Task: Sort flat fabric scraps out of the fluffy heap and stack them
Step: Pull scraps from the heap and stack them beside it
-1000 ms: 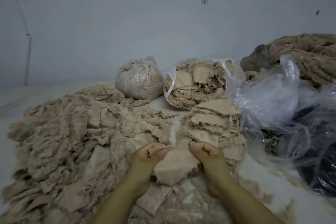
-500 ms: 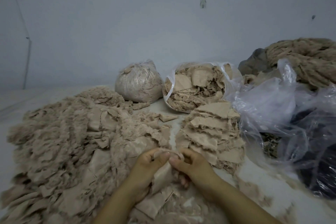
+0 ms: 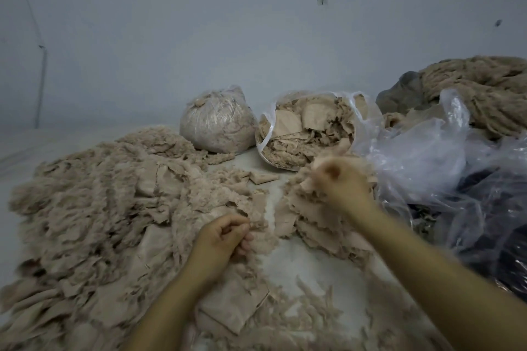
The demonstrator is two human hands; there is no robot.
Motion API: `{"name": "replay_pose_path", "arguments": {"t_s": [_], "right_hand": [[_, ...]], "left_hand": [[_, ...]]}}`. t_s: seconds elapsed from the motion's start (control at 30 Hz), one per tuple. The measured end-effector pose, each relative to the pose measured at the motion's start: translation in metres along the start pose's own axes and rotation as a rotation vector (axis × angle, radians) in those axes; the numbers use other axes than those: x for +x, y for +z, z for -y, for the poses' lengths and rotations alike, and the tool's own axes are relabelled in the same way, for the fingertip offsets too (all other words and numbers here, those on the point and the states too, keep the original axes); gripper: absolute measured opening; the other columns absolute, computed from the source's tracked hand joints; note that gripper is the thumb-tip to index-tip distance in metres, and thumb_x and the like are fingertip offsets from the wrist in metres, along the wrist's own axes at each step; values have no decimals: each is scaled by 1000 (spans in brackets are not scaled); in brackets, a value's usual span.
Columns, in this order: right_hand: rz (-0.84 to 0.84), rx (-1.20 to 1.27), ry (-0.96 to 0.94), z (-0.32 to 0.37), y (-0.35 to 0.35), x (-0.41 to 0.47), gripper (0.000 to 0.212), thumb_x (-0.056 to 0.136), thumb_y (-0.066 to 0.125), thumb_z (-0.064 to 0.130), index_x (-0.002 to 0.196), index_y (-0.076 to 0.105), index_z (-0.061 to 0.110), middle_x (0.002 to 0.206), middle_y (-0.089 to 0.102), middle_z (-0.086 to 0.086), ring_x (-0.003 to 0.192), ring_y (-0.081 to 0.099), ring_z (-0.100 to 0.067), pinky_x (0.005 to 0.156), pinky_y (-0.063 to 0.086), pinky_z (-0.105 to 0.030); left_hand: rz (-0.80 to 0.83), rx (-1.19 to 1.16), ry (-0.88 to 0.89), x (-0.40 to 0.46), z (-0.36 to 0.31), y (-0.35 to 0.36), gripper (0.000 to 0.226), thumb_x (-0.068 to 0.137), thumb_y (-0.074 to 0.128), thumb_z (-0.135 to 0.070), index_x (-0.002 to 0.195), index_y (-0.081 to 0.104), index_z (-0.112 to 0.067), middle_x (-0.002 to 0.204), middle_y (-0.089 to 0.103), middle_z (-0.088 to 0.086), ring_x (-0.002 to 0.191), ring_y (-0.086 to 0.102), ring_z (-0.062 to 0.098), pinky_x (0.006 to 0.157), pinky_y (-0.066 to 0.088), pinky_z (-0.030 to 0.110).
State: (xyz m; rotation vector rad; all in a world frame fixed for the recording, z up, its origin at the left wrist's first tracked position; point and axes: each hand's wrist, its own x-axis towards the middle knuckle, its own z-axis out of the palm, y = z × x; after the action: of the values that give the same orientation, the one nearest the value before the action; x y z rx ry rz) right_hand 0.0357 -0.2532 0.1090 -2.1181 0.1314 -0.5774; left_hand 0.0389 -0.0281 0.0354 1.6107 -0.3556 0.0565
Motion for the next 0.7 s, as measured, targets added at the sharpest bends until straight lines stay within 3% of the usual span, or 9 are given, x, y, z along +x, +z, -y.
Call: {"name": "replay_pose_path", "arguments": {"t_s": [0.1, 0.17, 0.2, 0.27, 0.33, 0.4, 0.5, 0.6, 0.7], "right_hand": [[452, -137, 32, -17, 57, -65, 37, 81, 64, 53, 72, 64, 18, 67, 59, 7, 59, 51, -2, 56, 44, -21], [575, -307, -33, -23, 80, -87, 44, 71, 67, 64, 63, 55, 23, 69, 52, 9, 65, 47, -5, 56, 36, -23], [587, -327, -83, -24, 86, -90, 43, 73, 68, 60, 59, 48, 25, 70, 47, 10, 67, 45, -7, 56, 34, -23], [526, -248, -163, -25, 85, -92, 39, 82, 68, 43, 59, 40, 27, 70, 43, 8, 65, 42, -6, 56, 30, -19], [400, -63, -113, -30, 76, -88, 35, 87, 65, 28, 62, 41, 24, 67, 42, 9, 60, 38, -2, 56, 31, -16], [305, 135, 3, -37, 68, -86, 31, 89, 63, 19, 64, 44, 19, 65, 43, 6, 58, 37, -2, 53, 31, -15], [260, 380, 134, -44, 64, -86, 33, 90, 62, 12, 61, 46, 15, 59, 45, 4, 59, 42, -9, 58, 36, -22], [189, 626, 290, -44, 65, -84, 34, 93, 58, 8, 62, 45, 10, 51, 45, -2, 47, 45, -14, 46, 39, -26], [101, 707, 355, -47, 60, -79, 30, 94, 56, 8, 67, 43, 6, 60, 41, -13, 52, 41, -24, 50, 36, -31]], "left_hand": [[18, 43, 9, 1, -1, -5, 17, 91, 52, 3, 90, 65, -8, 69, 70, 6, 59, 63, 12, 56, 51, 19], [106, 154, -10, 0, 1, -7, 20, 93, 52, 0, 91, 66, -14, 75, 72, 2, 68, 66, 9, 64, 51, 17], [165, 299, 8, 0, 3, -9, 20, 94, 52, -5, 93, 66, -19, 81, 72, -3, 75, 66, 6, 70, 50, 16], [320, 747, 136, 3, 6, -14, 17, 97, 50, -20, 99, 67, -23, 93, 69, -12, 88, 61, 3, 80, 45, 16], [391, 988, 265, 5, 6, -17, 23, 98, 46, -29, 85, 62, -20, 84, 62, -8, 81, 52, 8, 78, 40, 21], [340, 997, 341, 7, 6, -19, 29, 98, 47, -33, 71, 50, -22, 68, 48, -11, 71, 43, 9, 71, 31, 12], [267, 1006, 390, 8, 6, -15, 26, 96, 48, -36, 74, 46, -22, 72, 44, -12, 73, 38, 5, 70, 26, 14], [221, 855, 286, 7, 9, -14, 27, 94, 52, -30, 70, 43, -21, 66, 44, -11, 62, 38, 3, 59, 29, 19], [167, 686, 168, 4, 12, -18, 27, 90, 59, -22, 69, 43, -23, 61, 42, -12, 58, 38, 1, 56, 30, 19]]}}
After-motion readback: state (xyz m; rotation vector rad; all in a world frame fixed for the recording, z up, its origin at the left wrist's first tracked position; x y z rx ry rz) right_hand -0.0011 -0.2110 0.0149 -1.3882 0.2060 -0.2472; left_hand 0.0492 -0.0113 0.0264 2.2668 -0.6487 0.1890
